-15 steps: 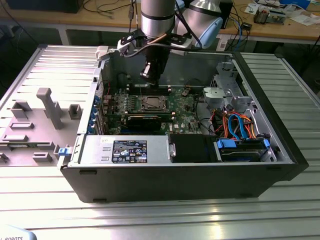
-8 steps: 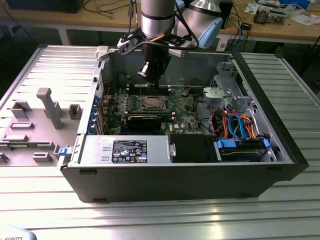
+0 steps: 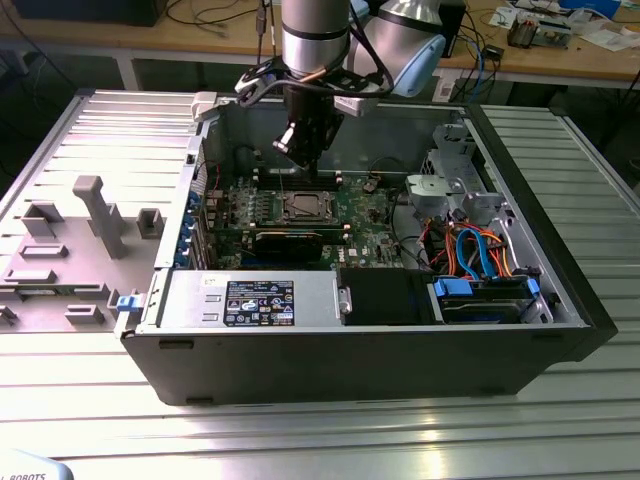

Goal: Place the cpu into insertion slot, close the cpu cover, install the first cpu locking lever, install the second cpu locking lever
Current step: 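Install the first cpu locking lever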

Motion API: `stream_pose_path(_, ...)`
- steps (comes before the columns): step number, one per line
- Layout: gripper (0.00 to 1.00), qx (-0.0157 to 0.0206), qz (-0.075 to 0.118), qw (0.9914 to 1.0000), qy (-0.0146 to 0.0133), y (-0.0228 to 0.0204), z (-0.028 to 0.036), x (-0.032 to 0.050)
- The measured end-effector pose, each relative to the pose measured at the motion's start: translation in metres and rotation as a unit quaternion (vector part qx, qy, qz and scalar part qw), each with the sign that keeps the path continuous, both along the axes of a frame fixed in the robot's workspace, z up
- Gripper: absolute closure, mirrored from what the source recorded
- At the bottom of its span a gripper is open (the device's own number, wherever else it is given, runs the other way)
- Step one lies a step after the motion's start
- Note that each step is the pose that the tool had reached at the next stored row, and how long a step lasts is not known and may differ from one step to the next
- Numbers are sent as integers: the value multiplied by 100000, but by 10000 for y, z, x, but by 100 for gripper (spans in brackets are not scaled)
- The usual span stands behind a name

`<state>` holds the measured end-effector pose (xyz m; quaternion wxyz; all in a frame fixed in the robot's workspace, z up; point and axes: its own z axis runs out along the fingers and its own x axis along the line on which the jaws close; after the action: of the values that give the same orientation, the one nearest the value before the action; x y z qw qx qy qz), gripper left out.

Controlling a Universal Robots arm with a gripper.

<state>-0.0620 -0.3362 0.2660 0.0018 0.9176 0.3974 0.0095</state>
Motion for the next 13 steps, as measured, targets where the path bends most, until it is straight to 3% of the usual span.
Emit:
stream_pose_path(8, 89, 0, -993, 99995, -1, 0, 0, 0)
stream_pose_path(9, 89, 124, -1003, 99995, -7, 0, -1, 0)
stream_pose_path(10, 89, 524, -1009, 99994, -4, 1, -1, 0)
stream_pose_path(11, 89, 1584, -999, 99982, 15, 0, 0, -1)
stream_pose_path(12, 89, 2332, -1032, 99967, 18, 0, 0, -1)
stream_pose_path(13, 89, 2354, -1281, 99964, 17, 1, 0, -1)
